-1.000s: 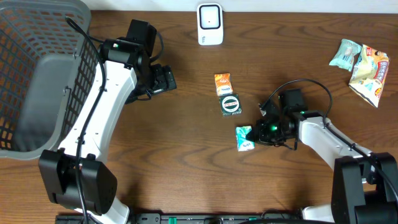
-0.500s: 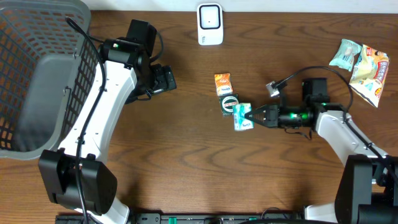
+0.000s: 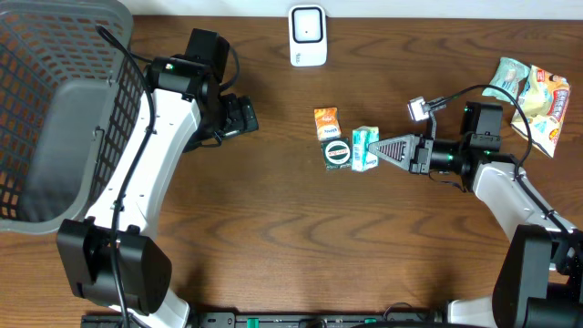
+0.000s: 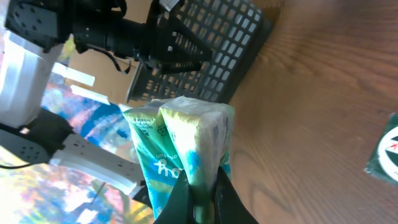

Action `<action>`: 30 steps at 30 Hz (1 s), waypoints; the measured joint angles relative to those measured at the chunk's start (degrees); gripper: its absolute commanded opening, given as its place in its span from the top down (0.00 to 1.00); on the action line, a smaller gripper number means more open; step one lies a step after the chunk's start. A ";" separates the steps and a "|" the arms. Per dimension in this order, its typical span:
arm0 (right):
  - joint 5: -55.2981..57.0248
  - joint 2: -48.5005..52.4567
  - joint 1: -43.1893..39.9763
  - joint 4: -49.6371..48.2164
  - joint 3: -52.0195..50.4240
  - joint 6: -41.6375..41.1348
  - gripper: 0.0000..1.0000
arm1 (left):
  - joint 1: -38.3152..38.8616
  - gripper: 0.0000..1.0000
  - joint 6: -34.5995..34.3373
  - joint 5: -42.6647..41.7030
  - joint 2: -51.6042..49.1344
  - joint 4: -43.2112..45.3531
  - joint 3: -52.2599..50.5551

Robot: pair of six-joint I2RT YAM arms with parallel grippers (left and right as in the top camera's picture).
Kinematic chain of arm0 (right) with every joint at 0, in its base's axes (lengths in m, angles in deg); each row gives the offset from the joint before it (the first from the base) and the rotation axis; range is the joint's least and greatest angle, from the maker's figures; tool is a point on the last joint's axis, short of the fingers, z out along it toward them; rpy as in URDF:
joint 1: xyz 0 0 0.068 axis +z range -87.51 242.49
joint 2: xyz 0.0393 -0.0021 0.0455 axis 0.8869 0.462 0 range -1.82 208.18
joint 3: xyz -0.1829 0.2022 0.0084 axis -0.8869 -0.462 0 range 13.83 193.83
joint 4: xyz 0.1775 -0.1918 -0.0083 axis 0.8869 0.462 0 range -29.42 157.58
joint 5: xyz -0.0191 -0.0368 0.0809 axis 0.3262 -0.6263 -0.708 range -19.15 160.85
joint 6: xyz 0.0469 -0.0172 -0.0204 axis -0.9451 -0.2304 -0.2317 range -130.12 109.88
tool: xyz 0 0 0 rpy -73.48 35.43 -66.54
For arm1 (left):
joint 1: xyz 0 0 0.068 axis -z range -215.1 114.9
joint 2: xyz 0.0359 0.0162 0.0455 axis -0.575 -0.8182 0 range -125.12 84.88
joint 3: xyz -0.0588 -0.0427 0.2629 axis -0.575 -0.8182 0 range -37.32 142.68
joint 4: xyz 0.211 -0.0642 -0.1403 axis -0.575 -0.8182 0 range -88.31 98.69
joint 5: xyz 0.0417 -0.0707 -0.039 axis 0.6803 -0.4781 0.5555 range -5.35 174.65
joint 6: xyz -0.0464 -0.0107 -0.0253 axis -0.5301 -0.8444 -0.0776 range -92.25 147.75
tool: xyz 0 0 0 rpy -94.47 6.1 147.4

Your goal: Scan the item barcode

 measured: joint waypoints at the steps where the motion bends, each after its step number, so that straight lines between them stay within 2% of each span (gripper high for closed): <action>1: -0.15 0.00 0.00 -0.02 0.00 -0.48 0.99 | 0.00 0.00 0.00 0.00 0.00 0.00 0.00; 30: -1.14 0.00 0.00 -0.04 0.00 -2.14 0.99 | 0.00 0.00 0.00 0.00 0.00 0.00 0.00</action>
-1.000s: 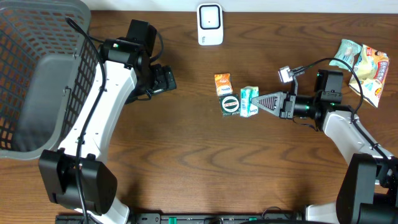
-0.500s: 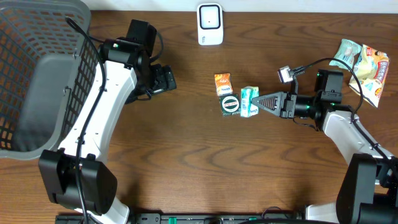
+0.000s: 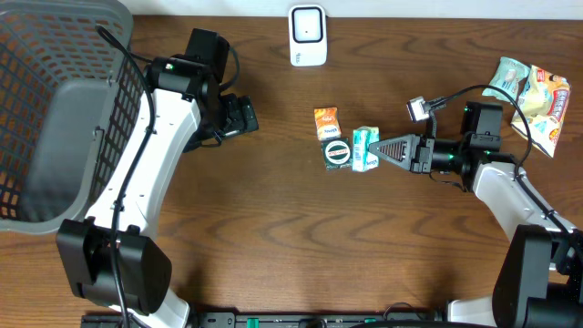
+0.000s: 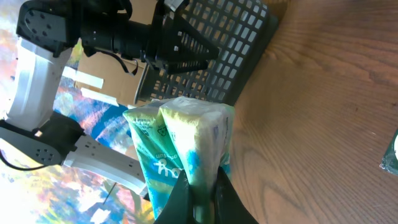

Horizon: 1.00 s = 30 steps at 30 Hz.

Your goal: Scan the item barcode

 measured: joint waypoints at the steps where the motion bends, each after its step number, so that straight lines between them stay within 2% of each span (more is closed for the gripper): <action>1: 0.07 0.00 0.00 0.09 0.00 0.00 0.99 | 0.00 0.00 0.00 -0.02 0.00 0.00 0.00; 11: 11.96 0.00 0.09 8.26 0.13 -0.44 0.99 | 0.00 0.00 0.00 0.00 0.00 0.00 0.00; 20: 48.04 0.02 7.37 23.89 2.12 0.09 0.99 | 0.00 0.00 0.00 0.00 0.00 0.00 0.00; 27: 75.97 0.00 17.20 34.21 16.79 1.49 0.99 | 0.00 0.00 0.00 -0.02 0.00 -0.02 0.00; 30: 83.32 0.02 21.27 36.09 23.19 3.87 0.99 | 0.00 0.00 0.00 -0.02 0.00 0.02 0.00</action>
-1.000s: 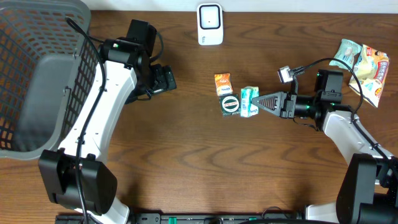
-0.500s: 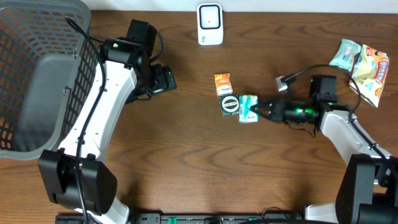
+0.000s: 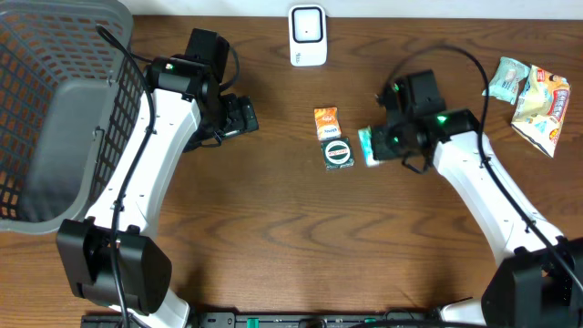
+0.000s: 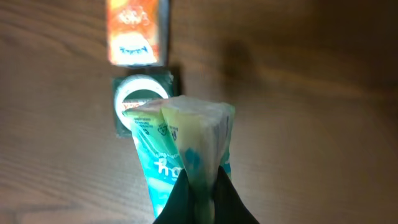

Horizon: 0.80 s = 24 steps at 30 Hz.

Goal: Scan the item barcode
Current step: 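Raise the teal tissue pack to the white scanner with the right gripper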

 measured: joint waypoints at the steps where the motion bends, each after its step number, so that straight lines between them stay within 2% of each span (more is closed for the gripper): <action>1: 1.38 0.22 0.81 0.94 2.14 0.70 0.99 | 0.00 0.00 -0.02 0.02 0.00 -0.04 0.00; 8: 5.79 9.11 1.97 6.97 20.65 4.28 0.99 | 0.00 0.00 -0.02 -0.02 0.00 -0.04 0.00; 16: 11.30 33.24 1.99 15.43 51.04 8.20 0.99 | 0.00 0.00 0.00 0.00 0.00 -0.04 0.00; 20: 15.93 42.86 2.10 12.48 62.71 11.56 0.99 | 0.00 0.00 0.00 0.00 0.00 -0.02 0.00; 24: 21.99 47.58 3.10 3.15 66.10 16.11 0.99 | 0.00 0.00 0.00 0.02 0.00 -0.04 0.00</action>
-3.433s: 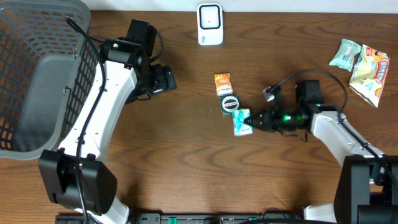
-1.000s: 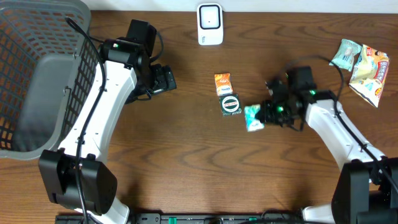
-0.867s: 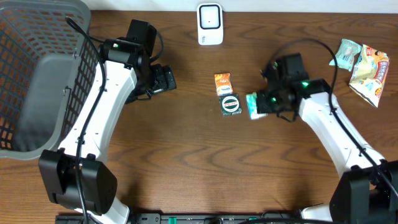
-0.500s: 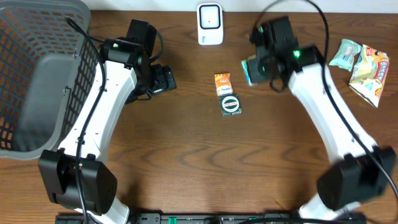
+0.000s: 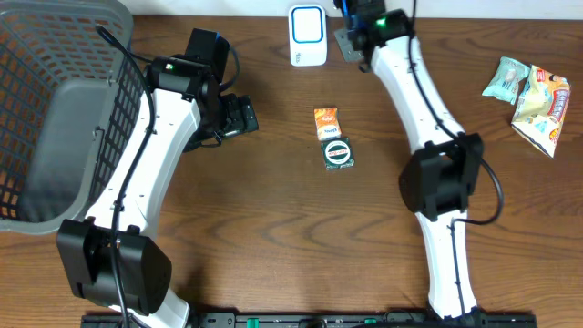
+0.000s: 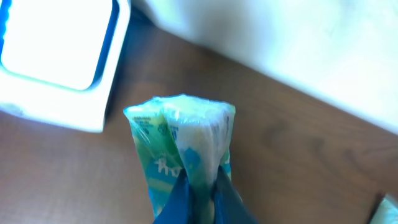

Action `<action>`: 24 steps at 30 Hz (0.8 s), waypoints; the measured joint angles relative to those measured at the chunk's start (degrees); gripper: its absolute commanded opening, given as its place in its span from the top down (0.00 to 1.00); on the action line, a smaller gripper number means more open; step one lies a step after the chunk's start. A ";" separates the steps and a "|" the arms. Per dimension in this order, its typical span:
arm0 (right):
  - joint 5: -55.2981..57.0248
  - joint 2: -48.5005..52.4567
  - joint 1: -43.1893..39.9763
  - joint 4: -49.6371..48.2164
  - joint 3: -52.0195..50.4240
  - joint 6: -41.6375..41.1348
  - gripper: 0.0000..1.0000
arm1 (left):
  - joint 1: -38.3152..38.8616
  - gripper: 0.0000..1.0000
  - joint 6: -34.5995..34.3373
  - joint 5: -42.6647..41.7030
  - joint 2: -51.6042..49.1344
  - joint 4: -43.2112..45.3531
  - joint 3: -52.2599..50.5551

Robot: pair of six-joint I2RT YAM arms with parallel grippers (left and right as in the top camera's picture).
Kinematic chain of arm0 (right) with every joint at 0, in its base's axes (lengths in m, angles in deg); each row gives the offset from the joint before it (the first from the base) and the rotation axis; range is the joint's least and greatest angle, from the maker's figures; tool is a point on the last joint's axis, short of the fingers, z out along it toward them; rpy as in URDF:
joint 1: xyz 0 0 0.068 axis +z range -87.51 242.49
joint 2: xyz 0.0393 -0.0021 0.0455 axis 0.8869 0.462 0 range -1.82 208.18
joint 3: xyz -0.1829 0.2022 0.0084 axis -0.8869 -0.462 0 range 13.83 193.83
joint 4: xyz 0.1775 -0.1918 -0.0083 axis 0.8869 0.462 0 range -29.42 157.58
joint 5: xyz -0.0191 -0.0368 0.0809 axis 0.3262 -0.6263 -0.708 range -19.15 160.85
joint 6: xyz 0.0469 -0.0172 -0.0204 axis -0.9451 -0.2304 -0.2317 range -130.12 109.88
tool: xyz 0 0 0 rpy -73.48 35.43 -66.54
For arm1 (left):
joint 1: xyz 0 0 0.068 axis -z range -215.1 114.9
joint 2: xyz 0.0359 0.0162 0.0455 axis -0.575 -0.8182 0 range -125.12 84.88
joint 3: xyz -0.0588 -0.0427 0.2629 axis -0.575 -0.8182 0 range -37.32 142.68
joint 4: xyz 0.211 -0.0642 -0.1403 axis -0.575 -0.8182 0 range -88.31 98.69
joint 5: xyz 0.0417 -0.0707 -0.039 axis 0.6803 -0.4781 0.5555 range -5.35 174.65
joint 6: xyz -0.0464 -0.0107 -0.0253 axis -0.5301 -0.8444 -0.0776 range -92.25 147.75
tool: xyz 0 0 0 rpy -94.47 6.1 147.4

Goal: Scan the item barcode
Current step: 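Raise the teal tissue pack to the white scanner with the right gripper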

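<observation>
The teal-and-white packet is pinched at its lower end by my right gripper, which is shut on it. The packet hangs just right of the white scanner over the brown table. In the overhead view the right gripper reaches to the table's far edge, beside the scanner; the packet is mostly hidden under the arm there. My left gripper hovers left of centre, away from the items, and its jaws are too dark to read.
An orange packet and a green round-labelled item lie mid-table. Snack bags sit at the right edge. A grey basket fills the left side. A white wall runs behind the table's far edge.
My right gripper, still shut on the teal packet, was over the mid-table next to the green item; now it is at the far edge beside the scanner. The left arm has not moved.
At first my right gripper held the teal packet low beside the green item, reaching in from the right, and stayed so a second later. Then it held the packet above the orange and green items, facing down. Now the packet is by the scanner.
</observation>
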 measured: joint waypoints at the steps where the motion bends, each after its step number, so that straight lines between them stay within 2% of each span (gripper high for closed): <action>1: 1.60 0.79 0.48 -3.02 0.11 1.29 0.99 | 0.00 0.00 0.00 0.00 0.00 0.00 0.00; 6: 5.77 3.69 3.48 -18.34 0.42 10.58 0.99 | 0.00 0.00 -0.02 -0.02 0.00 0.02 0.00; 11: 6.78 6.10 5.79 -28.13 0.74 21.18 0.99 | 0.00 0.00 0.00 -0.02 0.00 0.02 0.00; 16: 7.17 9.51 7.28 -30.27 0.98 30.67 0.99 | 0.00 0.00 0.00 0.00 0.00 0.02 0.00; 24: 7.48 12.55 7.28 -31.41 0.98 34.38 0.99 | 0.00 0.00 -0.02 0.00 0.00 0.02 0.00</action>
